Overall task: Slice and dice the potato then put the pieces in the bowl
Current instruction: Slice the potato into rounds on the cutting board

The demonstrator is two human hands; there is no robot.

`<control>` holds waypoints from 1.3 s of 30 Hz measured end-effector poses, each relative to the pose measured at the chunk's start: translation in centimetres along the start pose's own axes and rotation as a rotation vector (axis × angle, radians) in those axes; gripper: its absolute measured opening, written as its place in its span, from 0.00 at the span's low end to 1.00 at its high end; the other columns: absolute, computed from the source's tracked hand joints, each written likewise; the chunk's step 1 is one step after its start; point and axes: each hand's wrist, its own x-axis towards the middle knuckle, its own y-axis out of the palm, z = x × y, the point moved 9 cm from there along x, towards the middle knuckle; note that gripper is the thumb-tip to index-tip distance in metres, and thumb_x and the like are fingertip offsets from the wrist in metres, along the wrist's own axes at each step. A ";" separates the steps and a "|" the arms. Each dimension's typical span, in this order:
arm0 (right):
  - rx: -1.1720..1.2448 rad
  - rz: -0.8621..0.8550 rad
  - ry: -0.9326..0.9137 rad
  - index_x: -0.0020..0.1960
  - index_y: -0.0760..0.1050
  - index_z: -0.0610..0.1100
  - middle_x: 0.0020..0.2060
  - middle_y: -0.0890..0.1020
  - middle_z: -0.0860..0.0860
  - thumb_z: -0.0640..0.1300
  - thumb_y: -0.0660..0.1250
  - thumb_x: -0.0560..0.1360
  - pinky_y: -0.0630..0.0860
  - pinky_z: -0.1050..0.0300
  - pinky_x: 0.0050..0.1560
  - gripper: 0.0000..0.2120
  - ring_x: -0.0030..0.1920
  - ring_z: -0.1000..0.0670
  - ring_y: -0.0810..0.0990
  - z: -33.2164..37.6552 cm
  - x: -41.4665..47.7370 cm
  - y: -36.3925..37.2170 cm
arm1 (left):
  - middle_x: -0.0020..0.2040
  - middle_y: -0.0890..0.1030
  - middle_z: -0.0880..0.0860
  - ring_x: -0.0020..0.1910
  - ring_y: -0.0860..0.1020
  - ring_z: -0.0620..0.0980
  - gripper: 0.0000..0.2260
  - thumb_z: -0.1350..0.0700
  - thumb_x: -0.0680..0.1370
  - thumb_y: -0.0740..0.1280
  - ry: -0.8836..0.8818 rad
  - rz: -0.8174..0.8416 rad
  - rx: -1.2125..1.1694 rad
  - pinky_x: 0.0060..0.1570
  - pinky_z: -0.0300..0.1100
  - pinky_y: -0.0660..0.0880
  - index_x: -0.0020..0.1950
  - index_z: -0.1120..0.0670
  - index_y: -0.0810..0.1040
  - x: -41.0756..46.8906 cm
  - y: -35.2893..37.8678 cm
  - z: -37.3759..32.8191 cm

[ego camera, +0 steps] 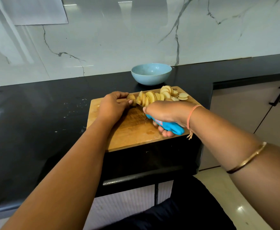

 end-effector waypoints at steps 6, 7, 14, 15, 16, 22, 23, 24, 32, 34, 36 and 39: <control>-0.046 -0.025 -0.015 0.37 0.69 0.40 0.26 0.71 0.47 0.58 0.55 0.80 0.66 0.69 0.18 0.23 0.16 0.54 0.70 -0.9 -1.2 -0.6 | 0.58 0.80 0.48 0.57 0.77 0.46 0.16 0.54 0.77 0.68 0.017 0.018 0.046 0.56 0.42 0.74 0.65 0.51 0.76 -0.2 0.0 -0.1; -0.033 -0.052 -0.056 0.38 0.69 0.40 0.27 0.71 0.48 0.59 0.55 0.80 0.67 0.69 0.19 0.23 0.17 0.54 0.69 -0.6 -1.3 -0.6 | 0.58 0.79 0.48 0.56 0.76 0.45 0.16 0.55 0.78 0.68 0.028 0.025 0.057 0.55 0.40 0.73 0.65 0.50 0.75 -0.2 0.1 -0.2; 0.237 -0.051 -0.209 0.48 0.69 0.44 0.27 0.70 0.49 0.56 0.63 0.78 0.66 0.65 0.20 0.15 0.22 0.55 0.68 -0.3 -1.7 0.1 | 0.62 0.77 0.47 0.54 0.75 0.43 0.20 0.55 0.76 0.70 0.154 0.096 0.206 0.48 0.34 0.70 0.66 0.46 0.73 -0.6 1.2 -1.5; 0.247 -0.067 -0.230 0.51 0.69 0.44 0.28 0.71 0.49 0.54 0.63 0.78 0.66 0.64 0.21 0.13 0.23 0.54 0.68 -0.2 -1.7 0.0 | 0.62 0.77 0.47 0.53 0.75 0.43 0.20 0.54 0.75 0.71 0.167 0.089 0.240 0.48 0.34 0.71 0.66 0.46 0.72 -0.6 1.3 -1.7; 0.256 -0.086 -0.252 0.55 0.69 0.45 0.28 0.71 0.49 0.53 0.64 0.78 0.66 0.63 0.21 0.12 0.23 0.54 0.68 -0.1 -1.7 -0.2 | 0.63 0.76 0.48 0.53 0.75 0.44 0.20 0.54 0.75 0.71 0.179 0.082 0.273 0.48 0.35 0.71 0.66 0.47 0.72 -0.6 1.4 -1.8; 0.272 -0.212 -0.359 0.62 0.69 0.46 0.34 0.75 0.47 0.49 0.62 0.79 0.72 0.61 0.25 0.13 0.27 0.52 0.73 0.8 -1.7 -1.1 | 0.61 0.76 0.51 0.58 0.76 0.49 0.18 0.54 0.76 0.70 0.187 0.051 0.285 0.52 0.38 0.73 0.64 0.52 0.69 -0.6 1.4 -1.8; 0.244 -0.230 -0.372 0.61 0.70 0.47 0.35 0.76 0.47 0.49 0.61 0.80 0.74 0.60 0.26 0.12 0.28 0.52 0.74 1.0 -1.8 -1.1 | 0.61 0.76 0.52 0.58 0.76 0.49 0.19 0.54 0.76 0.69 0.181 0.035 0.272 0.52 0.38 0.73 0.64 0.52 0.68 -0.5 1.1 -1.7; 0.203 -0.239 -0.381 0.60 0.71 0.47 0.36 0.76 0.46 0.50 0.59 0.80 0.75 0.60 0.27 0.11 0.29 0.52 0.75 1.2 -1.9 -1.1 | 0.61 0.76 0.52 0.58 0.76 0.48 0.19 0.53 0.77 0.69 0.176 0.021 0.257 0.51 0.38 0.72 0.65 0.53 0.68 -0.5 0.9 -1.6; -0.156 -0.315 -0.391 0.69 0.63 0.48 0.44 0.78 0.47 0.47 0.54 0.80 0.77 0.58 0.33 0.18 0.32 0.52 0.76 2.9 -1.8 -0.6 | 0.60 0.77 0.49 0.52 0.75 0.43 0.19 0.52 0.75 0.71 0.123 0.019 0.235 0.46 0.34 0.72 0.64 0.51 0.72 -0.3 0.3 -1.2; -0.252 -0.345 -0.454 0.74 0.59 0.49 0.50 0.77 0.49 0.47 0.54 0.80 0.75 0.59 0.38 0.22 0.36 0.54 0.74 3.6 -2.0 -0.2 | 0.61 0.77 0.49 0.51 0.74 0.42 0.19 0.52 0.74 0.72 0.114 -0.009 0.224 0.45 0.33 0.72 0.63 0.51 0.73 -0.2 0.0 -1.1; -0.296 -0.385 -0.518 0.76 0.55 0.50 0.57 0.76 0.50 0.48 0.53 0.82 0.74 0.61 0.42 0.24 0.42 0.55 0.75 4.1 -2.3 0.0 | 0.61 0.78 0.50 0.50 0.74 0.41 0.19 0.52 0.74 0.72 0.101 -0.027 0.216 0.46 0.34 0.73 0.63 0.52 0.74 -0.2 -0.2 -0.9; -0.349 -0.426 -0.572 0.77 0.52 0.51 0.59 0.77 0.50 0.48 0.53 0.82 0.74 0.63 0.44 0.25 0.48 0.53 0.76 4.4 -2.5 0.1 | 0.60 0.79 0.50 0.50 0.74 0.41 0.19 0.51 0.74 0.71 0.081 -0.034 0.216 0.47 0.35 0.73 0.63 0.52 0.74 -0.3 -0.4 -0.8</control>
